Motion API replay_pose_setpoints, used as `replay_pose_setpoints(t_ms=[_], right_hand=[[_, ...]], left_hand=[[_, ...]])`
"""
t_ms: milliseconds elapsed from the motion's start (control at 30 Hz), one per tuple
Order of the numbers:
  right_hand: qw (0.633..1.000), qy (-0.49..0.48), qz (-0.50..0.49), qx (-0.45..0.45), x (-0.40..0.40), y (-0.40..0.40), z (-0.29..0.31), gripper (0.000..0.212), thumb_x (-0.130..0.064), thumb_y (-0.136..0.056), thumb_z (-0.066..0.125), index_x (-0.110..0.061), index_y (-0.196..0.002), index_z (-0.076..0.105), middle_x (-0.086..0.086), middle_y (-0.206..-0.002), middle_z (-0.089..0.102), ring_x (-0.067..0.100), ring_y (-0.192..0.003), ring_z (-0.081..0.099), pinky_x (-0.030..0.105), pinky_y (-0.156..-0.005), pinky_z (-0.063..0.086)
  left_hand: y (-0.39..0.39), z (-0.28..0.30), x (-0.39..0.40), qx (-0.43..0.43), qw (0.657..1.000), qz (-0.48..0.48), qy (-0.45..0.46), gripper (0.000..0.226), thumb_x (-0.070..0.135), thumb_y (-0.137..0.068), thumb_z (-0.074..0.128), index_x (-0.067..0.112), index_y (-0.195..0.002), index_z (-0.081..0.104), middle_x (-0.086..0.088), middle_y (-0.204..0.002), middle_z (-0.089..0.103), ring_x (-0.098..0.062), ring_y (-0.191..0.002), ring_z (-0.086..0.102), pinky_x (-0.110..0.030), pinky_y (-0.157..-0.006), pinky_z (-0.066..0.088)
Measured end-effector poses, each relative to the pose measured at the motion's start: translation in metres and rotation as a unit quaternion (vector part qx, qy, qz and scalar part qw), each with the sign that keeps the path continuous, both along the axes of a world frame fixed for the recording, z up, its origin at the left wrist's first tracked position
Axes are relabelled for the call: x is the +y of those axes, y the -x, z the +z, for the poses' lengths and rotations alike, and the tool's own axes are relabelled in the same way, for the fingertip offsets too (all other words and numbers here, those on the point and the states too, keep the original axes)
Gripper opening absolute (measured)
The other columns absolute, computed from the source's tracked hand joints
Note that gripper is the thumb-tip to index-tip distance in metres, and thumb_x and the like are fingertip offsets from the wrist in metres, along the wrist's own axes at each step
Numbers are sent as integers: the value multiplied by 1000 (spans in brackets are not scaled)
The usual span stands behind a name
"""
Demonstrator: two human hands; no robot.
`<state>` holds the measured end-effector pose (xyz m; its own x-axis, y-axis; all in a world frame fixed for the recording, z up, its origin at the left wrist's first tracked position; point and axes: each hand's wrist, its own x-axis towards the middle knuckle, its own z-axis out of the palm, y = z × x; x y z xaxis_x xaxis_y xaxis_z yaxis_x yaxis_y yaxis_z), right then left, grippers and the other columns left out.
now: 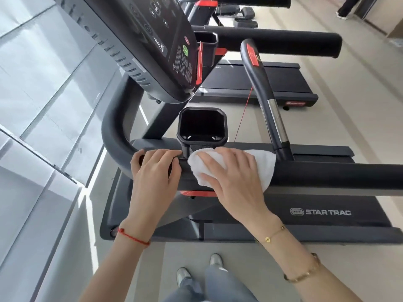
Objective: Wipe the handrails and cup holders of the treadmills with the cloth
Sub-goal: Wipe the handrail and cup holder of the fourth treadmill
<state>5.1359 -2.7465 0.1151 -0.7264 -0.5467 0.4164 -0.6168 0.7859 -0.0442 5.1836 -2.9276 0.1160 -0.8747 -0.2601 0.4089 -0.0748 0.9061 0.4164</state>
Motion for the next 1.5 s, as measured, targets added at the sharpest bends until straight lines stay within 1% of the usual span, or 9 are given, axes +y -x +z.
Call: replay_pose_setpoints(t_ms=[167,333,500,667,833,1000,1133,1267,1500], right_hand=[[998,18,63,18,33,4,-2,50,-15,-91,55,-33,-137,47,3,-130,54,27,-114,49,38,-98,34],[980,182,15,-82,38,60,34,37,-35,-99,41,-35,-135,45,-9,-122,47,15,-106,43,25,-93,27],[995,55,49,-74,0,139,50,40,-38,-101,40,-30,-140,44,-1,-127,48,23,-109,44,35,-94,31],[969,-84,156,-175,-55,178,40,45,-46,-102,32,-36,-145,34,-1,-131,47,23,-117,43,40,-99,33],[959,-29,170,-226,-54,183,36,41,-37,-101,40,-34,-142,38,3,-118,52,26,-110,50,43,-93,40],[943,19,140,-301,-18,193,32,40,-38,-101,37,-36,-140,36,-3,-128,49,22,-114,50,40,-96,41],[947,-31,194,-256,-57,191,38,41,-35,-101,41,-34,-142,37,-3,-125,49,22,-113,46,33,-89,34],[951,-9,170,-260,-59,185,36,42,-34,-101,42,-39,-141,36,-9,-117,47,18,-111,46,32,-76,33],[938,71,36,-339,-28,143,27,59,-21,-101,43,-32,-150,12,6,-139,24,27,-128,27,28,-101,22]], left_hand=[[15,6,3,17,999,11,-50,25,22,-97,46,26,-114,64,12,-105,67,-14,-101,57,-36,-107,27],[48,24,-1,30,997,26,-65,24,20,-97,49,25,-116,63,12,-107,65,-12,-103,56,-33,-106,25],[78,29,0,-4,997,39,-61,28,24,-97,48,24,-122,61,8,-116,65,-17,-111,55,-40,-107,29],[95,22,-3,-67,994,65,-58,34,26,-96,51,14,-127,60,-4,-120,66,-27,-107,61,-49,-96,44],[101,15,-5,-105,987,57,-108,35,30,-97,50,18,-129,58,-2,-117,65,-24,-105,62,-47,-93,46],[100,12,-12,-110,985,33,-131,39,31,-98,49,19,-135,54,0,-116,65,-18,-106,61,-41,-94,47],[101,9,-19,-116,981,15,-157,41,32,-96,51,17,-134,54,2,-113,65,-14,-102,60,-24,-87,42],[103,7,-26,-118,981,-9,-156,44,34,-95,52,19,-136,51,3,-113,65,-13,-102,59,-22,-85,40],[102,2,-30,-120,979,-44,-162,50,38,-97,48,28,-144,39,11,-109,61,-6,-101,58,-16,-81,34]])
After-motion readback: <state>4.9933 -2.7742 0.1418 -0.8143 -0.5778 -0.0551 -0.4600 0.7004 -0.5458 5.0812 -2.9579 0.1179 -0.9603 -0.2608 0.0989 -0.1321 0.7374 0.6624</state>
